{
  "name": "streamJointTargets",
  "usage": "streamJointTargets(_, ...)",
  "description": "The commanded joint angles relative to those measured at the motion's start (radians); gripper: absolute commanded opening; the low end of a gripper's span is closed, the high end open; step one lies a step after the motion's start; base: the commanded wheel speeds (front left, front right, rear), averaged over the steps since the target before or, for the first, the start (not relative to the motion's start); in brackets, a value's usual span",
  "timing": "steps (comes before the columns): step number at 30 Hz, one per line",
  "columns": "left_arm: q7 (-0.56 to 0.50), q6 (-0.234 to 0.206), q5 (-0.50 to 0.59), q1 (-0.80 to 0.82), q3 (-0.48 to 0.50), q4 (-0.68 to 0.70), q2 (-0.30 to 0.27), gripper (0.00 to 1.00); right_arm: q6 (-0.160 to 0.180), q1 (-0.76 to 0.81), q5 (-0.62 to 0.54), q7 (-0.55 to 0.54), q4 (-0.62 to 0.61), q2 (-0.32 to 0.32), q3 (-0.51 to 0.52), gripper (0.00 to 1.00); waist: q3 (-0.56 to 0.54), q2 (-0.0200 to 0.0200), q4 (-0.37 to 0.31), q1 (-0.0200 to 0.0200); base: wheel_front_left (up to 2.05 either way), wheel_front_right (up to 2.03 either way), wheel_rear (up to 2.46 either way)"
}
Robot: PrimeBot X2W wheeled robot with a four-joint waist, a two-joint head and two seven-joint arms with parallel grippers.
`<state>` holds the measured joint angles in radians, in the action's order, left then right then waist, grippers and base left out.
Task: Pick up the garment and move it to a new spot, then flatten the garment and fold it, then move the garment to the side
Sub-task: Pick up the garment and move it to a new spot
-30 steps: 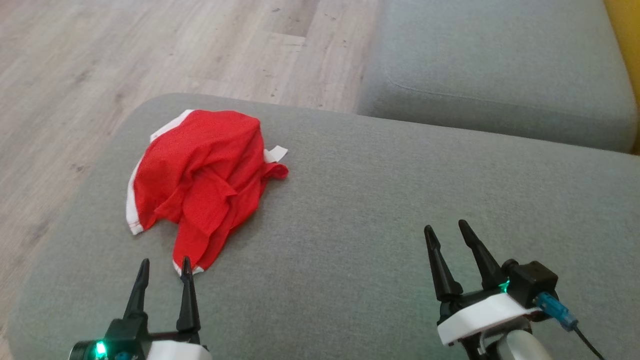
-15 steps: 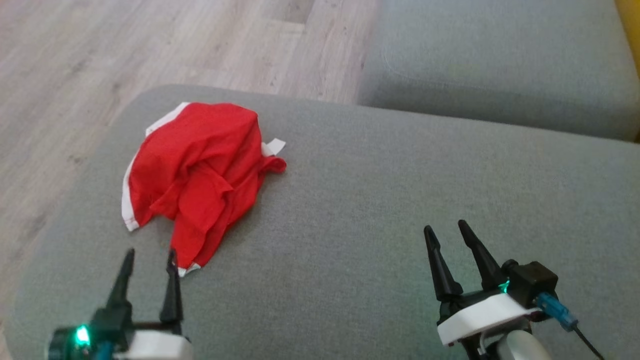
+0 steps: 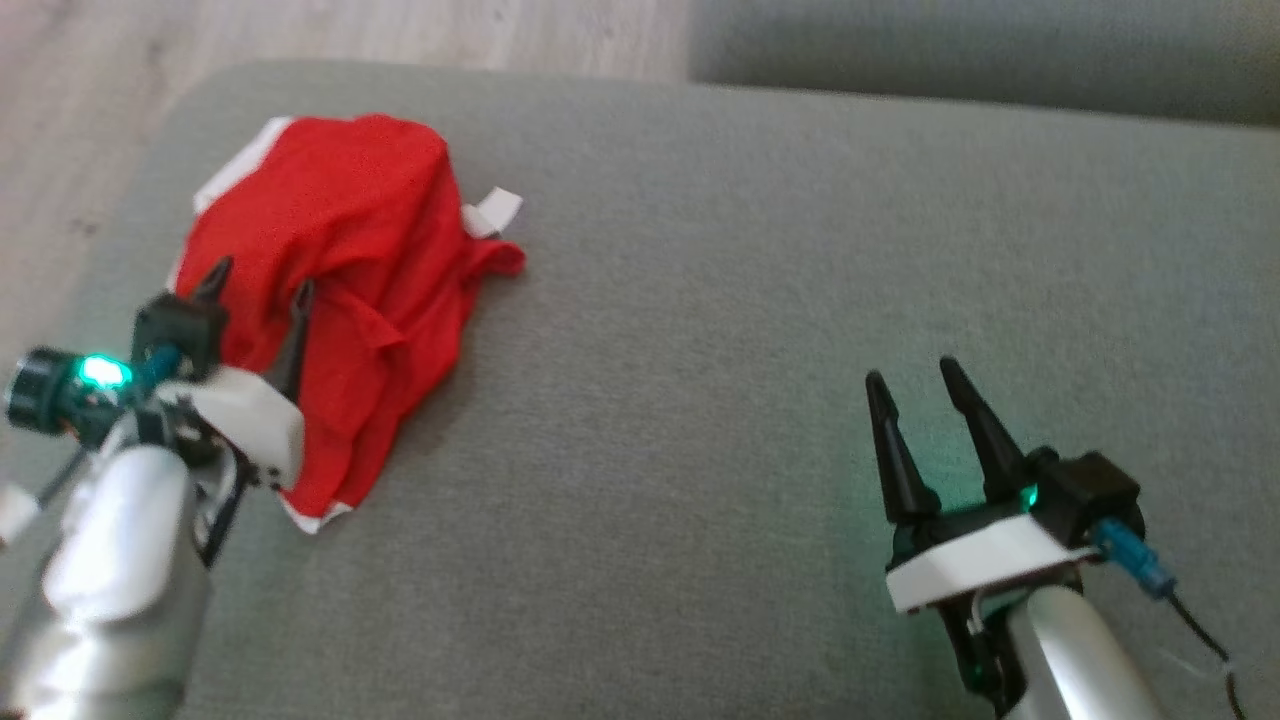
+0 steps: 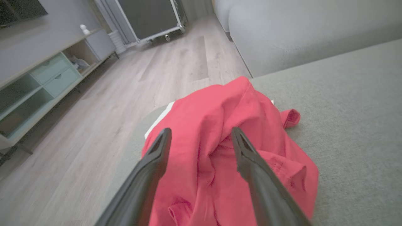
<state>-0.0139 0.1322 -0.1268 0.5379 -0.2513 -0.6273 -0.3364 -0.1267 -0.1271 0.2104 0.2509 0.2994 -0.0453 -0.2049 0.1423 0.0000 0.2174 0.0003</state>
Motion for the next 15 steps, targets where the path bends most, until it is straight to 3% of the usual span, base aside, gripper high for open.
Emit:
streamJointTargets(1,-0.012,-0.002,-0.021,0.066,0.014,0.007,-0.067,1.0,-0.004,-0.039,-0.008,0.011,-0.036,-0.005,-0.018,1.0,0.045,0.0,-0.034,-0.0003,0.0,0.0,0.0)
streamJointTargets(7,-0.03,-0.002,-0.123,0.182,-0.065,-0.119,-0.145,1.0,-0.004,-0.071,-0.011,0.011,-0.046,-0.005,-0.005,1.0,0.103,0.0,-0.08,-0.0003,0.0,0.0,0.0)
streamJointTargets(15,0.016,-0.002,-0.174,0.248,-0.102,-0.273,-0.185,1.0,-0.004,-0.088,-0.012,0.011,-0.05,-0.005,0.0,1.0,0.14,0.0,-0.124,-0.0003,0.0,0.0,0.0)
